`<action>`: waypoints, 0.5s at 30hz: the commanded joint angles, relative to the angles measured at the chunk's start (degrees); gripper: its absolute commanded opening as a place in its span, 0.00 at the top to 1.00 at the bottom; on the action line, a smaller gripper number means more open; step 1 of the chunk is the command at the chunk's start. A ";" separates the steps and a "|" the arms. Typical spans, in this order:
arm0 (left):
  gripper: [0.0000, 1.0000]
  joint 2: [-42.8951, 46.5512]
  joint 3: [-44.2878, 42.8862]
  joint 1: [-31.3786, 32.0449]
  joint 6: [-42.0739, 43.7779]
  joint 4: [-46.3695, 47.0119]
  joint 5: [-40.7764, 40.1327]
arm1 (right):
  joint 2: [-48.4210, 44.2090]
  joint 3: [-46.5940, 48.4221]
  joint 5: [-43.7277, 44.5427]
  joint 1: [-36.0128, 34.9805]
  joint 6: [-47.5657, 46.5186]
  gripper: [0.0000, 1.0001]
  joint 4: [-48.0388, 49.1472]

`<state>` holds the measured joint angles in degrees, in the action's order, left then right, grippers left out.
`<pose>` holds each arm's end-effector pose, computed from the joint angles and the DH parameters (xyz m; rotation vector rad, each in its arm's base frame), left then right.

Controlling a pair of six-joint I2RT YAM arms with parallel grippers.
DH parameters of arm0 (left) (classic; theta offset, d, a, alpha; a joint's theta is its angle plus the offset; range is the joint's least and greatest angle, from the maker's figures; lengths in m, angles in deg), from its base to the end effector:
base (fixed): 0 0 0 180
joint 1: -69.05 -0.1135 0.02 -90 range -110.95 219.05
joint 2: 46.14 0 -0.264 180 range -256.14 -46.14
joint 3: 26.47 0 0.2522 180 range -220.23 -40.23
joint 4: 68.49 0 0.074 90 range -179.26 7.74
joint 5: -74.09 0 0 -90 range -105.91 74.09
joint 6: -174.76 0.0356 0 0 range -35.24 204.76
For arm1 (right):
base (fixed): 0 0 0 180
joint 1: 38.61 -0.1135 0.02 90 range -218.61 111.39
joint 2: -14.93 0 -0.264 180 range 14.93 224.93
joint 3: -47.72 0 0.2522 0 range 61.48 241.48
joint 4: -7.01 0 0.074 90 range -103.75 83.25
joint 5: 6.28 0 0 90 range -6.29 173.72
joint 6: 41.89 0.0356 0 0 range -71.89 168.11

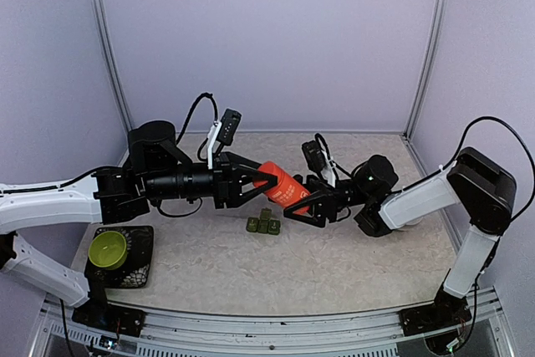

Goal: Sort the pills into containers
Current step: Pass from the left arm to the right

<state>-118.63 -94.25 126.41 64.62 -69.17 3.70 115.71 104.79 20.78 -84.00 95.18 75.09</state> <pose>0.1512 -0.2582 0.3345 0.8481 1.6257 -1.2760 0.2119 0.2599 0.2358 -1.1514 1.2491 1.9015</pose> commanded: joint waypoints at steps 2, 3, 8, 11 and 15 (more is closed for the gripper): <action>0.90 -0.01 0.06 0.47 0.72 2.48 0.23 | 0.52 -0.06 0.64 -0.58 3.92 0.27 6.42; 0.90 -0.01 0.07 0.46 0.72 2.48 0.29 | 0.48 -0.07 0.77 -0.58 4.07 0.27 6.71; 0.90 0.03 -0.02 0.47 0.89 2.27 0.64 | 0.86 -0.33 1.41 -0.49 6.80 0.26 10.28; 0.90 -0.11 -0.03 0.45 0.82 2.30 0.62 | 1.43 0.04 1.53 -0.49 8.29 0.28 11.93; 0.91 -0.40 -0.12 0.47 0.81 2.19 0.73 | 2.50 0.57 1.52 -0.43 10.26 0.42 13.87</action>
<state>-118.67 -94.25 126.52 64.66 -69.09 3.83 116.67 104.77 21.70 -84.00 102.50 82.00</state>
